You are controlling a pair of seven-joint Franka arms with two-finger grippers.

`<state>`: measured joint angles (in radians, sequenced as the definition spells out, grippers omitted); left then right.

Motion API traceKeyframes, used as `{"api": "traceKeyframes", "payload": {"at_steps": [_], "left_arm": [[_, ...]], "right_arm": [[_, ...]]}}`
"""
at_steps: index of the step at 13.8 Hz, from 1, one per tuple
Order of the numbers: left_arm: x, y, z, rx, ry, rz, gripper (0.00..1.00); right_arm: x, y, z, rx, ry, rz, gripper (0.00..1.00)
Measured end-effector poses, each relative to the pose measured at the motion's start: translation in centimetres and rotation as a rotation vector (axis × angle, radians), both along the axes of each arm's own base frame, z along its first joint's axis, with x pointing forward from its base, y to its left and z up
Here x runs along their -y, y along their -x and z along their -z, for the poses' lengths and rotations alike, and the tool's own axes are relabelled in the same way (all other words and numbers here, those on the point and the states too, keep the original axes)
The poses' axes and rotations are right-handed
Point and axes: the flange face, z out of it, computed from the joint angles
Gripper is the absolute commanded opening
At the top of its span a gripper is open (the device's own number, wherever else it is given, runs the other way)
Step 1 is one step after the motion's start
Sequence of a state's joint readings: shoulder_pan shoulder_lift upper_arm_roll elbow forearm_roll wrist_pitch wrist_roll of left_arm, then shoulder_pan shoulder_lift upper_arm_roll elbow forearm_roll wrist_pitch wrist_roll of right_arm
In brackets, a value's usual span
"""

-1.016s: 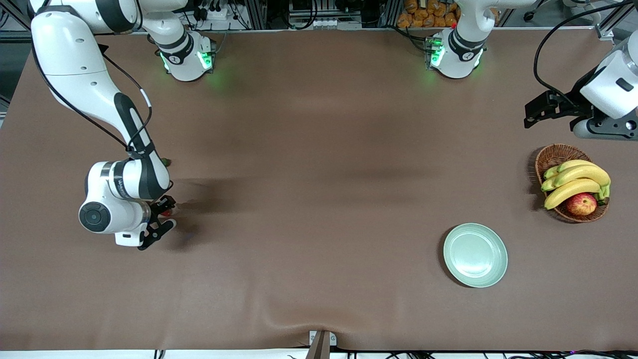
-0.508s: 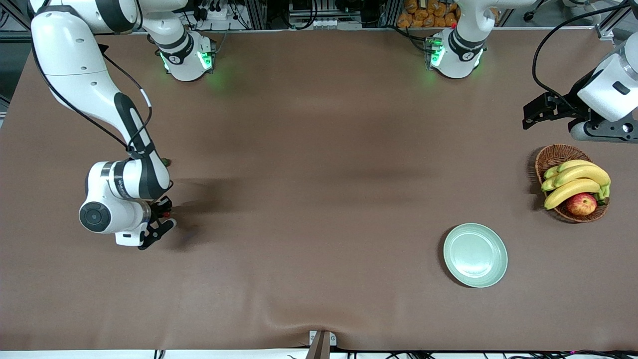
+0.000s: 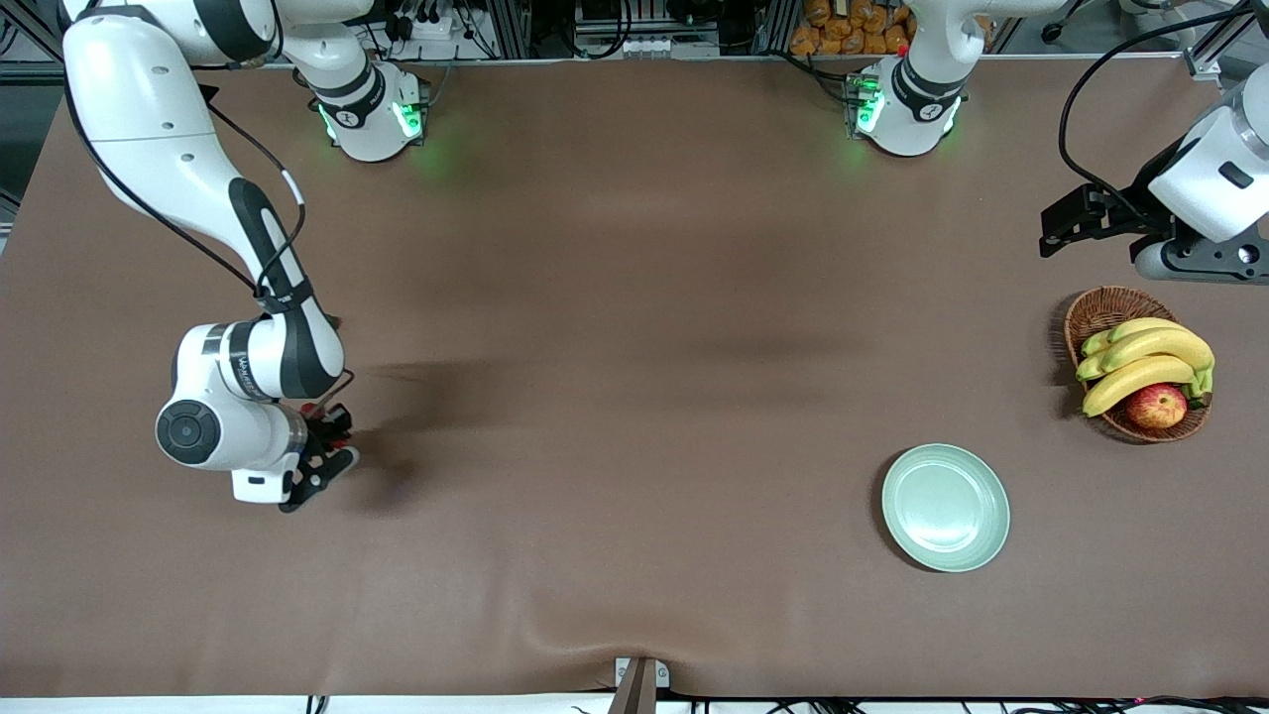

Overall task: Collect all strawberries into plate
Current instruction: 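Carry the strawberry to mid-table with the right gripper and release it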

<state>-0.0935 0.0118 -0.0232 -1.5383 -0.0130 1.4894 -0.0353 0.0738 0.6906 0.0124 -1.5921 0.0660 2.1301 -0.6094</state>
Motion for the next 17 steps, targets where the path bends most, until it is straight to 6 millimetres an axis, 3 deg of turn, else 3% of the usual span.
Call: {"api": "traceKeyframes", "payload": {"at_steps": [2,5,12,15,17], "left_arm": [[0.0,0.0,0.0,0.0,0.0,0.0,1.0],[0.0,0.0,0.0,0.0,0.0,0.0,1.0],[0.0,0.0,0.0,0.0,0.0,-0.001,1.0],[0.1,-0.2,0.3,-0.002,0.0,0.001,1.0],[0.6,-1.2,1.7,-0.007,0.0,-0.002,1.0]], "right_arm": [[-4.3,-0.1,-0.9,-0.004,-0.121,0.091,0.0],[-11.9,1.4,-1.1,-0.056,-0.232,0.192,0.0],[-30.3,7.8,-1.8,-0.067,-0.261,0.293,0.0],[-35.1,10.7,-0.4,-0.052,-0.254,0.284,0.0],[-36.1,11.8,1.5,-0.066,-0.238,0.272,0.0]]}}
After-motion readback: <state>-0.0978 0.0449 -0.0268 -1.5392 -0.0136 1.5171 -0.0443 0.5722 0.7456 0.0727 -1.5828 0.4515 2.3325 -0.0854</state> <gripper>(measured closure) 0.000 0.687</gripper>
